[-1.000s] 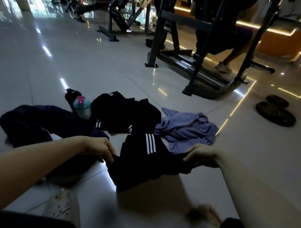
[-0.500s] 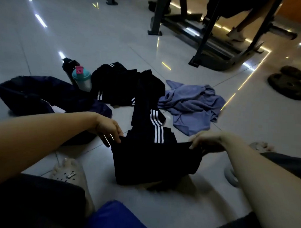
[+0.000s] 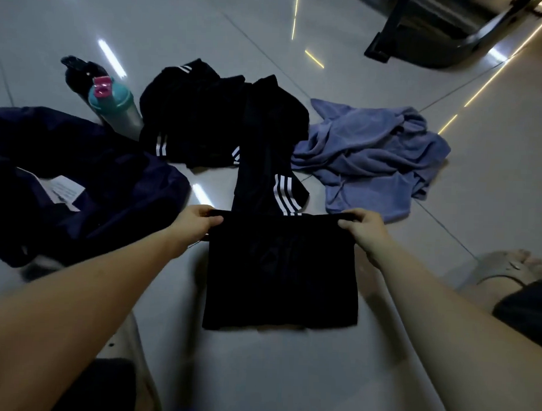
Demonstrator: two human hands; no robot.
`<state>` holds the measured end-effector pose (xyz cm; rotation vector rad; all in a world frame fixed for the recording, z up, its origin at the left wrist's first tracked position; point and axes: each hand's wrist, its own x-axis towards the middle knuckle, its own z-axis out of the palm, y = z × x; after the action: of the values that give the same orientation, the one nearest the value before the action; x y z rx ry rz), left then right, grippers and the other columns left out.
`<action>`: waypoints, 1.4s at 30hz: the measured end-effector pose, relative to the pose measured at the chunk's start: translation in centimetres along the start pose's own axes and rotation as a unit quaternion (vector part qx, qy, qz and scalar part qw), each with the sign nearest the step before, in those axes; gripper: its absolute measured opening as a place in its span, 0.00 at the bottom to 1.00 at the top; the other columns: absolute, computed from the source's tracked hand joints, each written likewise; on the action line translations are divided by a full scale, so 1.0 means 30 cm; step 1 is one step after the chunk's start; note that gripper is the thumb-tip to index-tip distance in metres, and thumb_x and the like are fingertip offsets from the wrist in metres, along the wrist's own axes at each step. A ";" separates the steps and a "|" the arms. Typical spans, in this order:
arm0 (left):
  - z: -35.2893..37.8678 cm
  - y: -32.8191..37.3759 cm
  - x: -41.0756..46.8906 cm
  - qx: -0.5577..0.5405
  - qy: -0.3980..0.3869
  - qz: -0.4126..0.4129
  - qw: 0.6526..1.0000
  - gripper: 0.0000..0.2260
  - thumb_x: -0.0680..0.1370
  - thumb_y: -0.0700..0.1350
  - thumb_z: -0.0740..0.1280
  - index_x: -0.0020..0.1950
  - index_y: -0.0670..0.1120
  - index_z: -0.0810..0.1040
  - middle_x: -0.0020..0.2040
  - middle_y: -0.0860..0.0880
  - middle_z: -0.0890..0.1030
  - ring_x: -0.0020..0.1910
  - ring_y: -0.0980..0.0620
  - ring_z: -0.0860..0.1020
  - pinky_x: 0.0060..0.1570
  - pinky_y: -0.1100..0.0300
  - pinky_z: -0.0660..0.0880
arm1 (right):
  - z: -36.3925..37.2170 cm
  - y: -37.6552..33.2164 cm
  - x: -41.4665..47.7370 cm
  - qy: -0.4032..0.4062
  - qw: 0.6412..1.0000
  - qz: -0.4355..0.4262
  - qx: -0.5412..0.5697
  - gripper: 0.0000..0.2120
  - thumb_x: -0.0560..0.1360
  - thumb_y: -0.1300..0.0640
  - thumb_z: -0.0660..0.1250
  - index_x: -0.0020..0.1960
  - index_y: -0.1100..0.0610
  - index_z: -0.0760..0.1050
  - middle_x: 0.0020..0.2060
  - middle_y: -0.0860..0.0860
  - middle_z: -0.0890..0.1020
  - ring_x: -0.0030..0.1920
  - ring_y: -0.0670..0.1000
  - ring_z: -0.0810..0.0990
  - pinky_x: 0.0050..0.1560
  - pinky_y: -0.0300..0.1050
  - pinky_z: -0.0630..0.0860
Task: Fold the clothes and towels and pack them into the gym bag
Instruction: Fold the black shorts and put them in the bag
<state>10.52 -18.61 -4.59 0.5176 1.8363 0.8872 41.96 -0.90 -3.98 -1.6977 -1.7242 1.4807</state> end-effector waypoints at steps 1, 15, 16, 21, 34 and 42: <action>0.010 -0.015 0.020 -0.001 0.018 0.007 1.000 0.07 0.82 0.38 0.66 0.58 0.40 0.81 0.52 0.41 0.85 0.53 0.43 0.84 0.48 0.56 0.81 | 0.016 0.014 0.024 0.013 1.000 0.003 -0.004 0.06 0.76 0.69 0.69 0.53 0.63 0.80 0.45 0.59 0.83 0.47 0.58 0.82 0.48 0.49 0.79; 0.139 -0.105 0.116 0.343 0.257 0.125 0.895 0.13 0.83 0.52 0.63 0.63 0.45 0.71 0.52 0.45 0.80 0.51 0.42 0.78 0.48 0.47 0.74 | 0.120 0.123 0.136 0.115 0.954 -0.006 -0.278 0.15 0.79 0.48 0.67 0.58 0.60 0.74 0.53 0.59 0.81 0.54 0.63 0.79 0.45 0.51 0.71; 0.145 -0.103 0.110 0.374 0.277 0.152 0.872 0.17 0.82 0.50 0.64 0.67 0.43 0.70 0.58 0.42 0.78 0.57 0.40 0.76 0.54 0.46 0.73 | 0.118 0.113 0.127 0.126 0.946 -0.010 -0.298 0.16 0.79 0.49 0.67 0.59 0.61 0.73 0.55 0.60 0.79 0.55 0.64 0.78 0.46 0.53 0.71; 0.299 -0.125 -0.024 0.438 0.113 0.375 0.809 0.27 0.82 0.57 0.60 0.79 0.46 0.65 0.79 0.43 0.64 0.77 0.43 0.62 0.77 0.44 0.57 | 0.206 0.066 -0.015 0.149 0.886 -0.263 -0.351 0.22 0.78 0.48 0.59 0.63 0.62 0.74 0.61 0.62 0.77 0.59 0.66 0.75 0.59 0.60 0.74; 0.358 -0.305 0.040 0.593 0.057 0.260 0.760 0.38 0.78 0.75 0.45 0.83 0.58 0.46 0.84 0.45 0.43 0.82 0.42 0.41 0.74 0.29 0.44 | 0.306 0.328 -0.080 -0.059 0.785 -0.283 -0.548 0.36 0.80 0.32 0.51 0.82 0.46 0.50 0.82 0.55 0.51 0.81 0.57 0.50 0.77 0.66 0.51; 0.335 -0.274 0.003 0.588 0.048 0.255 0.766 0.37 0.79 0.74 0.41 0.83 0.56 0.41 0.83 0.45 0.40 0.82 0.44 0.38 0.76 0.33 0.42 | 0.293 0.236 -0.103 -0.088 0.791 -0.268 -0.544 0.38 0.79 0.30 0.45 0.83 0.48 0.47 0.82 0.56 0.47 0.81 0.57 0.46 0.77 0.66 0.50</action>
<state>19.93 -20.34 -13.36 1.8405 2.2298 -0.0842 39.70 -9.08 -12.02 -1.1674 -3.1506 0.3155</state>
